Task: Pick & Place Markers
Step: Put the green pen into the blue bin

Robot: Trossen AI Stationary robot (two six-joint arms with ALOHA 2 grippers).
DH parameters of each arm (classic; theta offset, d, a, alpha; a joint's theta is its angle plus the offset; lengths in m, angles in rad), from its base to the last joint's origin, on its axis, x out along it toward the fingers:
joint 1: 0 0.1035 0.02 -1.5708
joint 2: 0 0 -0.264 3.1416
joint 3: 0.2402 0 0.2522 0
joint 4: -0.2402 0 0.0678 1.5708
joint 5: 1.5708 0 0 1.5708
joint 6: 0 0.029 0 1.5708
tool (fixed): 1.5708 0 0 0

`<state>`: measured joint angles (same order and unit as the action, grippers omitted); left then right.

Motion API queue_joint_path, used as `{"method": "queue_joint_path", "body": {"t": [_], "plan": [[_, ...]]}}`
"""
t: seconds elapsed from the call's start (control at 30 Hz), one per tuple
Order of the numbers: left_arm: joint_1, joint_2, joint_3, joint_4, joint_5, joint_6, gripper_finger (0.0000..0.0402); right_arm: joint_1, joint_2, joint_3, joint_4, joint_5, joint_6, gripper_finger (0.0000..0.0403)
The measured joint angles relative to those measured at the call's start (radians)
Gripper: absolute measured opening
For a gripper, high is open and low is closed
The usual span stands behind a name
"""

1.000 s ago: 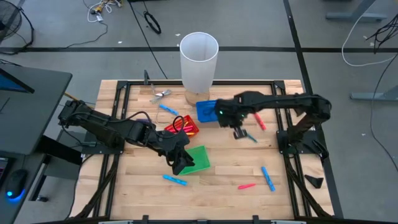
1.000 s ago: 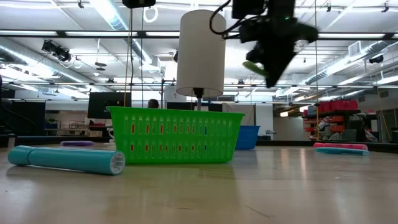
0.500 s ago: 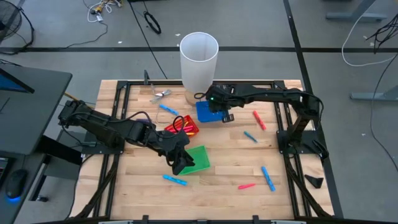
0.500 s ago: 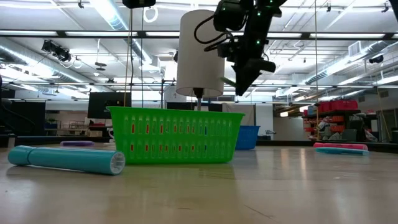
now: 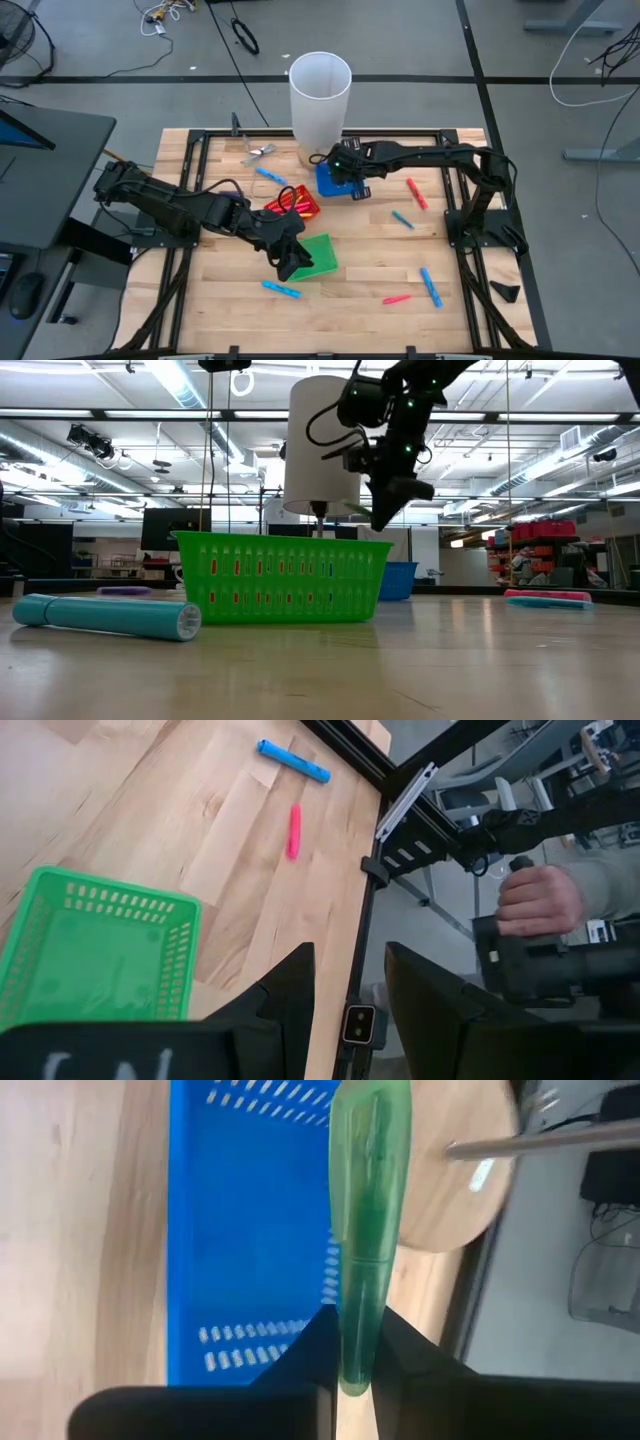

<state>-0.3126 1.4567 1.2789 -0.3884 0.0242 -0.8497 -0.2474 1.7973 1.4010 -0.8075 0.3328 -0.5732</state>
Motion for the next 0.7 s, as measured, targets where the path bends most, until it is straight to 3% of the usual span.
{"method": "queue_joint_path", "body": {"t": [0.4, 0.63, 0.7], "plan": [[0.000, 0.000, 0.000, 0.004, 0.000, -0.001, 0.0128, 0.002, 0.000, -0.174, 0.192, 0.023, 0.008, 0.0024], [0.000, 0.000, 0.000, 0.004, 0.000, -0.002, 0.0128, 0.003, 0.012, -0.187, 0.243, 0.025, 0.020, 0.0024], [0.000, 0.000, 0.000, 0.005, 0.000, -0.006, 0.0128, 0.003, 0.015, -0.187, 0.265, 0.026, 0.033, 0.0040]]}}
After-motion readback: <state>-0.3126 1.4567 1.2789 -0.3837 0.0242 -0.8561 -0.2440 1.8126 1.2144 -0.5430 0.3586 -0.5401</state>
